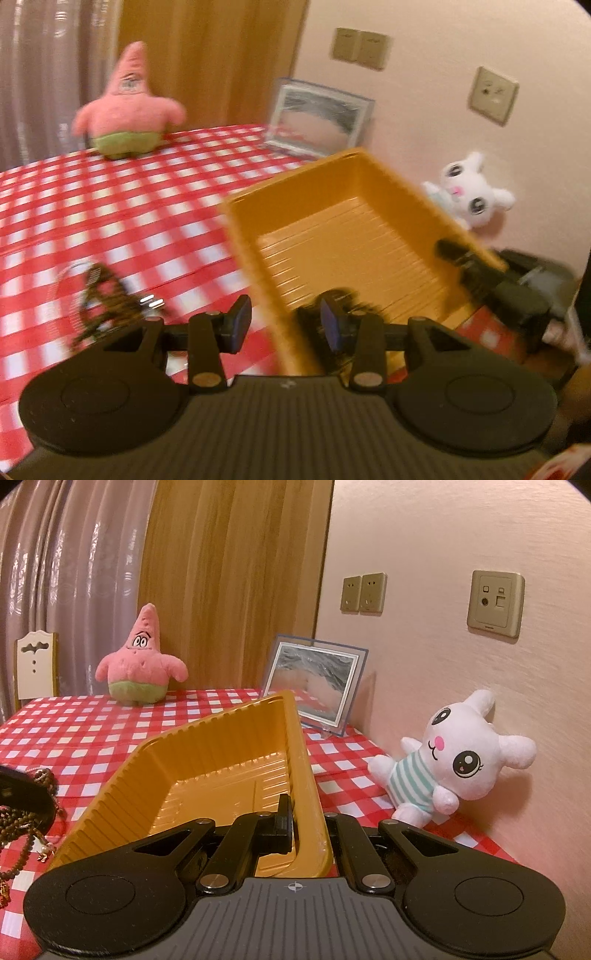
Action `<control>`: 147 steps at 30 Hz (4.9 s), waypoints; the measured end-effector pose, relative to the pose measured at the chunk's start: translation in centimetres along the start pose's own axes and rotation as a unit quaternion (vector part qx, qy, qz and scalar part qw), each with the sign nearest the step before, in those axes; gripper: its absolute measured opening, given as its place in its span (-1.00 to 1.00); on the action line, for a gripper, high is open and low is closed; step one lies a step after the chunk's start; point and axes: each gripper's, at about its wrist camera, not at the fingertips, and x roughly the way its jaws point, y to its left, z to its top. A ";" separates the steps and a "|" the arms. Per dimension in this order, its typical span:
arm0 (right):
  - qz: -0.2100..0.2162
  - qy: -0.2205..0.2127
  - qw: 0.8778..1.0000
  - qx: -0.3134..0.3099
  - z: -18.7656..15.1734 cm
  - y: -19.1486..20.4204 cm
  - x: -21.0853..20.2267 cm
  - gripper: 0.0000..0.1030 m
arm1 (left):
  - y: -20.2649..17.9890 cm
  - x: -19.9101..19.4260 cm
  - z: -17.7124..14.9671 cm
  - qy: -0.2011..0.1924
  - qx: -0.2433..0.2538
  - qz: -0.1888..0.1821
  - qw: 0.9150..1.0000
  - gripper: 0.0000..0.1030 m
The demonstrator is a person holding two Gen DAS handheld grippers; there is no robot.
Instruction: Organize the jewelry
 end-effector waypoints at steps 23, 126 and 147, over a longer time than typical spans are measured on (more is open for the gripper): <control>-0.017 0.000 1.000 -0.006 0.3 -1.1 0.1 -0.92 | 3.4 4.6 -4.4 0.066 0.053 0.088 0.992 -0.65; 0.011 0.001 1.000 -0.028 0.4 -2.1 2.4 -0.92 | 3.3 5.6 -3.9 0.069 0.030 0.093 0.993 -0.70; 0.001 0.010 1.000 -0.030 0.4 -1.8 2.2 -0.92 | 3.7 7.1 -4.1 0.074 0.051 0.073 0.993 -0.85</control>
